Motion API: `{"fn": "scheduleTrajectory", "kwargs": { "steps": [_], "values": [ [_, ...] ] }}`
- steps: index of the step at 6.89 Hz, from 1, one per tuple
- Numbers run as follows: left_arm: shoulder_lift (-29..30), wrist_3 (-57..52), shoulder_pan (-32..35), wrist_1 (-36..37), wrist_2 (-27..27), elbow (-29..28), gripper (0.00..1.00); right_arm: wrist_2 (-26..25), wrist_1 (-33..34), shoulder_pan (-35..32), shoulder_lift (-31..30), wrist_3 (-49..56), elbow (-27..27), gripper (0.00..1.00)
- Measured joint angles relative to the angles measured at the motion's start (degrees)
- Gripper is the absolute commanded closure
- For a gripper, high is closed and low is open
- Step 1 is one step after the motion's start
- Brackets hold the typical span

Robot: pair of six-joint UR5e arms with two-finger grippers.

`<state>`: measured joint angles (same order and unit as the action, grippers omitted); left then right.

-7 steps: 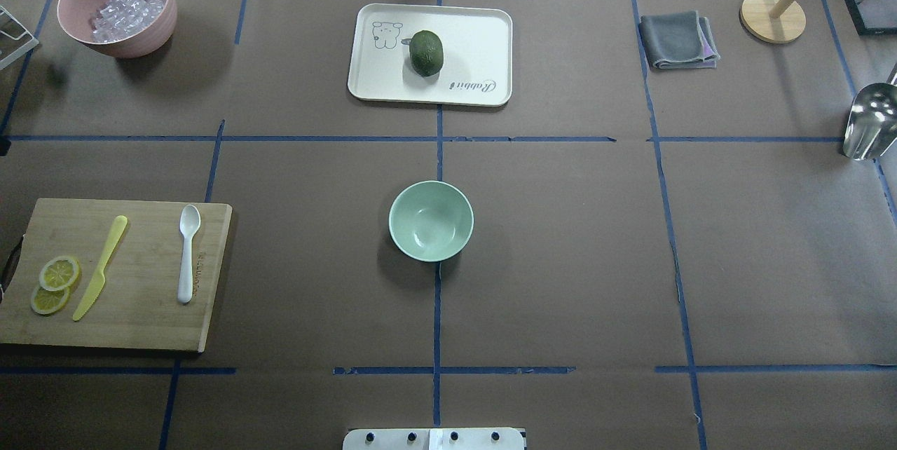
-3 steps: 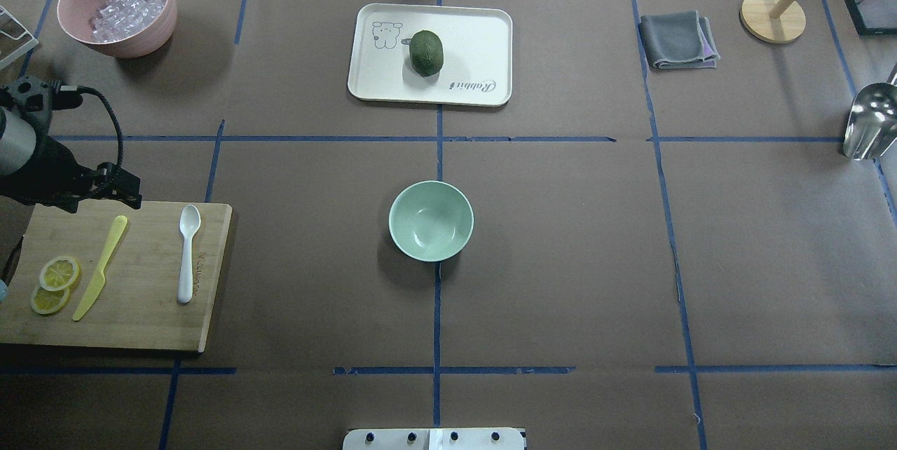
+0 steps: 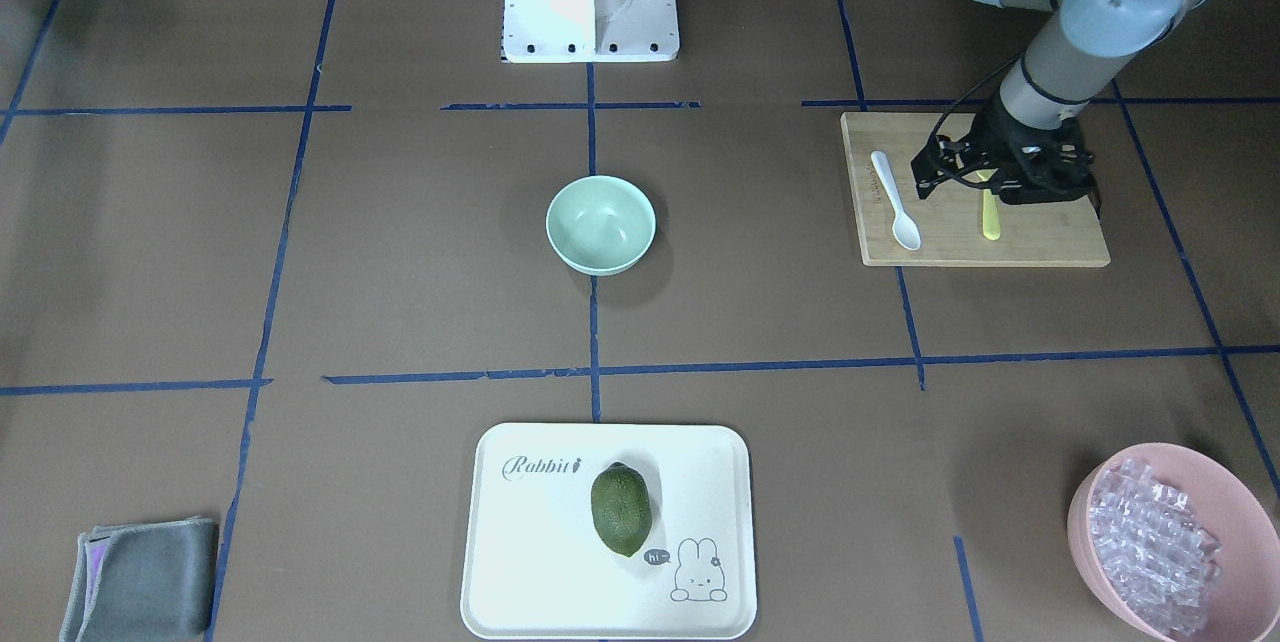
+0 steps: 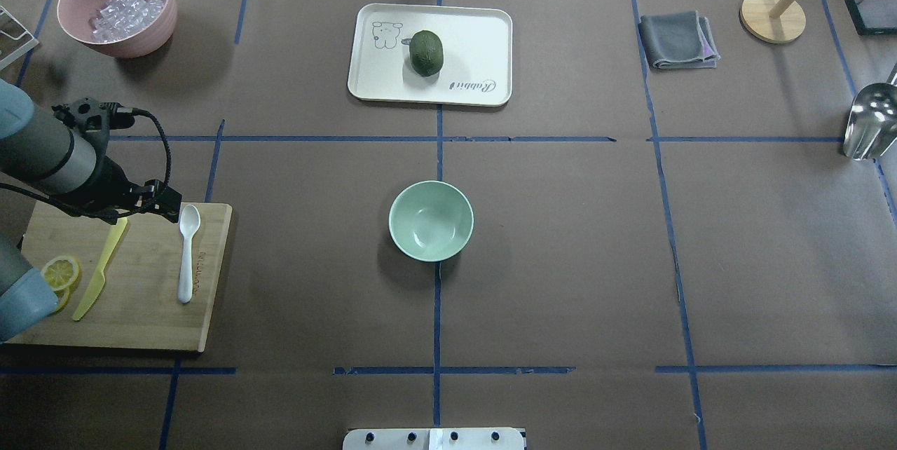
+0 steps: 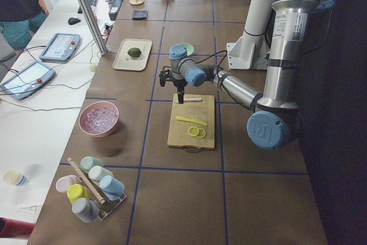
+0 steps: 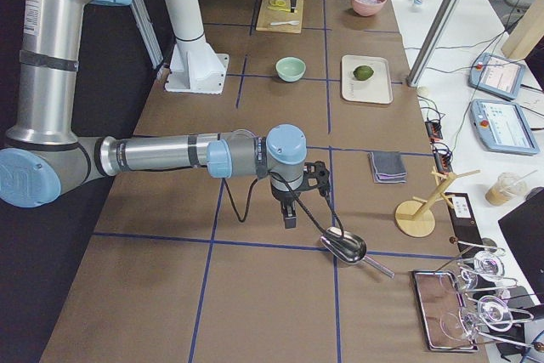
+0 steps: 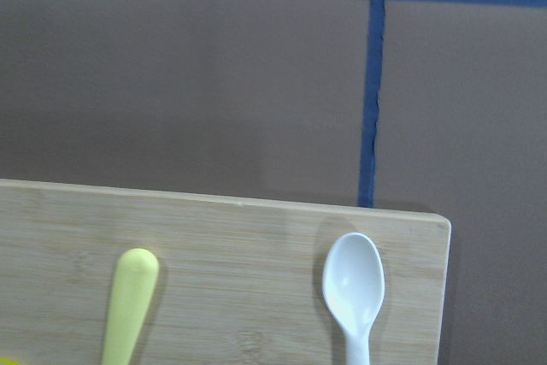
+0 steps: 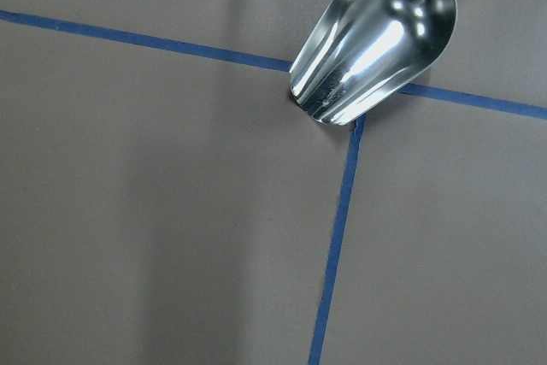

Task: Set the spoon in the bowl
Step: 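Reach the left gripper over the white spoon on the wooden board, then close the left gripper on the white spoon handle and lift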

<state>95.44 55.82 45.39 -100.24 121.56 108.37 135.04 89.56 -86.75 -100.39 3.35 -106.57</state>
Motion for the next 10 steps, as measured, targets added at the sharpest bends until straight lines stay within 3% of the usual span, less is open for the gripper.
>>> {"fn": "scheduleTrajectory", "kwargs": {
  "steps": [4,5,6,10],
  "values": [
    [1.4,0.0,-4.0,-0.1,-0.8,-2.6,0.04,0.2,-0.2,0.0,-0.6,0.3,-0.1,0.0],
    [1.5,0.0,-4.7,-0.1,-0.8,-2.9,0.27,0.2,-0.2,0.0,-0.6,0.4,-0.1,0.0],
    [1.7,-0.1,-5.2,-0.1,-0.8,-3.0,0.41,0.2,-0.3,0.0,-0.7,0.5,-0.1,0.0],
    [3.4,-0.3,-5.8,-0.1,-0.5,-4.7,0.47,0.1,-0.3,0.0,-0.8,0.6,-0.1,0.0]
  ]
}}
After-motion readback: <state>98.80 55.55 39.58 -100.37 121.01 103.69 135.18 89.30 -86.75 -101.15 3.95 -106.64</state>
